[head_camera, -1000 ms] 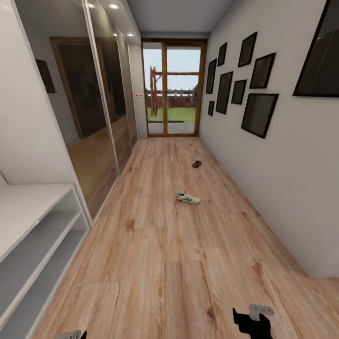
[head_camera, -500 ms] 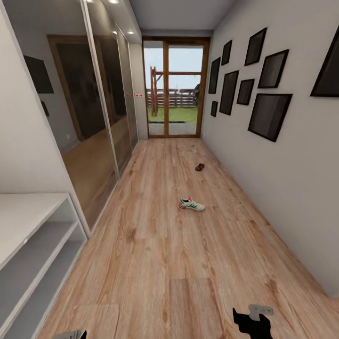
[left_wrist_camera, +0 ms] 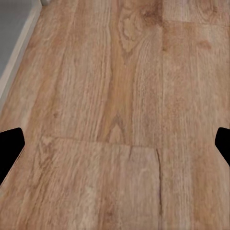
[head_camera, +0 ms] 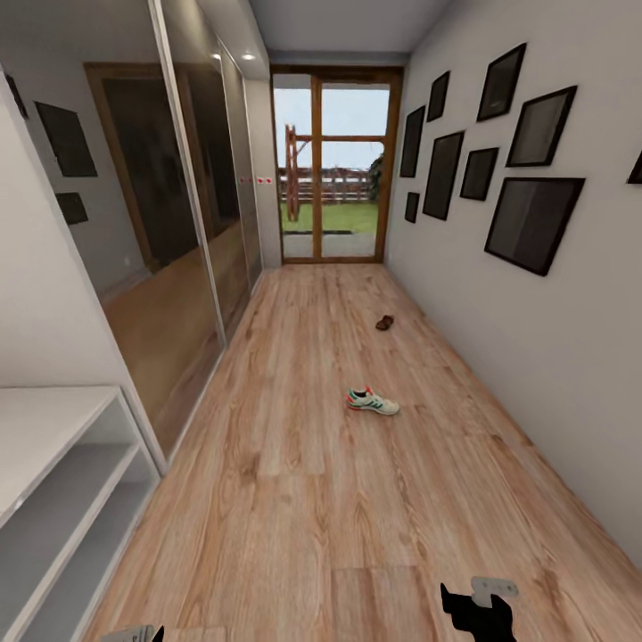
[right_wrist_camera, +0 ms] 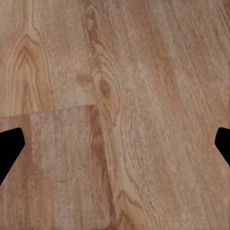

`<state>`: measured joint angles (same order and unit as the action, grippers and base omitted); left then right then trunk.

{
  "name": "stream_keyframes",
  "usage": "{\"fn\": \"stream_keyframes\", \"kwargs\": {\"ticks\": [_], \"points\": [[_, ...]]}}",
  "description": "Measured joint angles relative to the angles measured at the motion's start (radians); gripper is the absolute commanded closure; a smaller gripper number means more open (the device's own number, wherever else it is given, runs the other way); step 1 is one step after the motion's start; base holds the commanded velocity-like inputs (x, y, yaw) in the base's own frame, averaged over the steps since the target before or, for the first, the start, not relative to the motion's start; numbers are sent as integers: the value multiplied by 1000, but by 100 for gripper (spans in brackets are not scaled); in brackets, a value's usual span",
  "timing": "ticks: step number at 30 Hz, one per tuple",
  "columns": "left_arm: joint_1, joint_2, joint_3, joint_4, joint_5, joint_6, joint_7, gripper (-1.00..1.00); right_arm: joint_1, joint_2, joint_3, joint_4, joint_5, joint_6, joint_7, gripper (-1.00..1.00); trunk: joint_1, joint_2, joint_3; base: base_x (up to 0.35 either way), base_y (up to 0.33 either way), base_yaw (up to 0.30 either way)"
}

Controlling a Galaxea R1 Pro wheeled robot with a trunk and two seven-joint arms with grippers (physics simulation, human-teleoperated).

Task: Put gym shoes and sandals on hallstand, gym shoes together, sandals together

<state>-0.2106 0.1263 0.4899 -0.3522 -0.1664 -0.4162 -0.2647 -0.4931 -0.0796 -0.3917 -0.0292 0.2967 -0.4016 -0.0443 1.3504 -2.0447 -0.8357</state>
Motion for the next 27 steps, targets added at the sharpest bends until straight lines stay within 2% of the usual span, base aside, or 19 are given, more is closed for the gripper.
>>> {"fn": "stream_keyframes", "kwargs": {"ticks": [14, 27], "points": [[0, 0, 0, 1, 0, 0, 0, -100, 6, 0, 0, -1, 1, 0, 1, -100, 0, 0, 0, 333, 101, 0], [0, 0, 0, 1, 0, 0, 0, -100, 6, 0, 0, -1, 1, 0, 1, -100, 0, 0, 0, 335, 24, 0]]}}
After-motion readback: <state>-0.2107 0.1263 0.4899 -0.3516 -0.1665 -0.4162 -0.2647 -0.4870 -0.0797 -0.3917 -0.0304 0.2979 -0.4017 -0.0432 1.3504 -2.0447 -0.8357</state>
